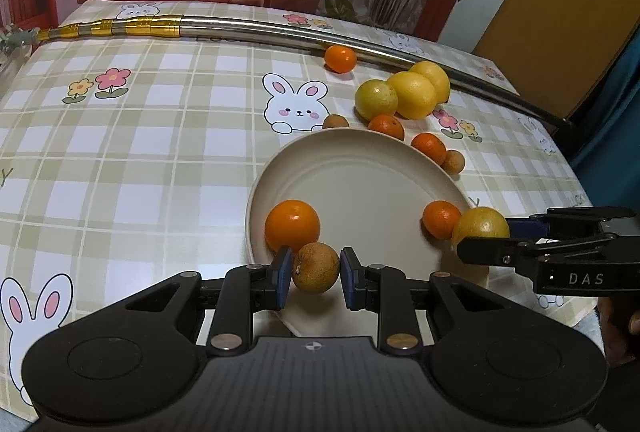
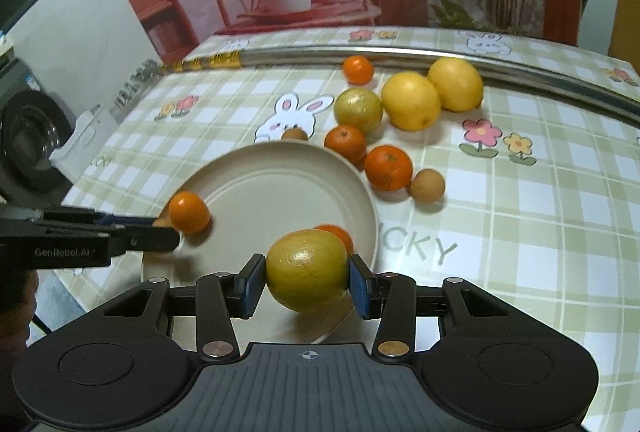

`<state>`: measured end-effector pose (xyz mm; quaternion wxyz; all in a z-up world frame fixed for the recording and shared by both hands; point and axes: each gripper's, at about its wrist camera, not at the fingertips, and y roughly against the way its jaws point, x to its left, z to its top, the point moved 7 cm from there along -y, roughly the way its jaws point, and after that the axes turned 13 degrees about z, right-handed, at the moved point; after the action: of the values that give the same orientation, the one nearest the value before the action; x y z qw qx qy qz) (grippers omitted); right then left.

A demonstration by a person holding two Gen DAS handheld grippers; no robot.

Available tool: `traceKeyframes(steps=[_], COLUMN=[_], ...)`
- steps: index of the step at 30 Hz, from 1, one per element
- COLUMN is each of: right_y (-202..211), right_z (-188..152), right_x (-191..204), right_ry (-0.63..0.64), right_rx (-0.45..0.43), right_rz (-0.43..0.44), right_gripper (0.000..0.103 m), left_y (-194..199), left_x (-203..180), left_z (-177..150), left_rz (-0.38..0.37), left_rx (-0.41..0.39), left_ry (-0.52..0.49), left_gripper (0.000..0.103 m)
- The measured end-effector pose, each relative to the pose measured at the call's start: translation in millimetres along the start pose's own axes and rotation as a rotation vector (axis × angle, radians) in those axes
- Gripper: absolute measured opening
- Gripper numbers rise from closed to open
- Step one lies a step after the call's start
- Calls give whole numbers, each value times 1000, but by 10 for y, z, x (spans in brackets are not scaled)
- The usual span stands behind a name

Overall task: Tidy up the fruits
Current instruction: 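Lower the kiwi onto the plate and open the left tool while the right tool carries the lemon over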

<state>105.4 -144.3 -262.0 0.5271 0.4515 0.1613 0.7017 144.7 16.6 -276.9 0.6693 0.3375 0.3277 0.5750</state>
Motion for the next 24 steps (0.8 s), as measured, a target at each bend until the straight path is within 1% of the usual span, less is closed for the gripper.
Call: traceKeyframes(steps=[7, 14, 17, 24], right_y=[-115, -154, -165, -217], right_z=[-46, 17, 47, 99], right_x=[-27, -76, -103, -140], right_ry=[-2, 13, 24, 32], right_rx=[39, 29, 19, -3], right_rz=[4, 3, -11, -13], right_gripper=[40, 39, 40, 40], left_y=[-66, -104, -132, -216], left_x=[26, 44, 33, 14], left_z=[-5, 15, 39, 104], left_rz=[31, 51, 66, 70], left_rx=[10, -4, -19, -37], left_ry=[-3, -11, -23, -31], left_gripper=[27, 27, 27, 27])
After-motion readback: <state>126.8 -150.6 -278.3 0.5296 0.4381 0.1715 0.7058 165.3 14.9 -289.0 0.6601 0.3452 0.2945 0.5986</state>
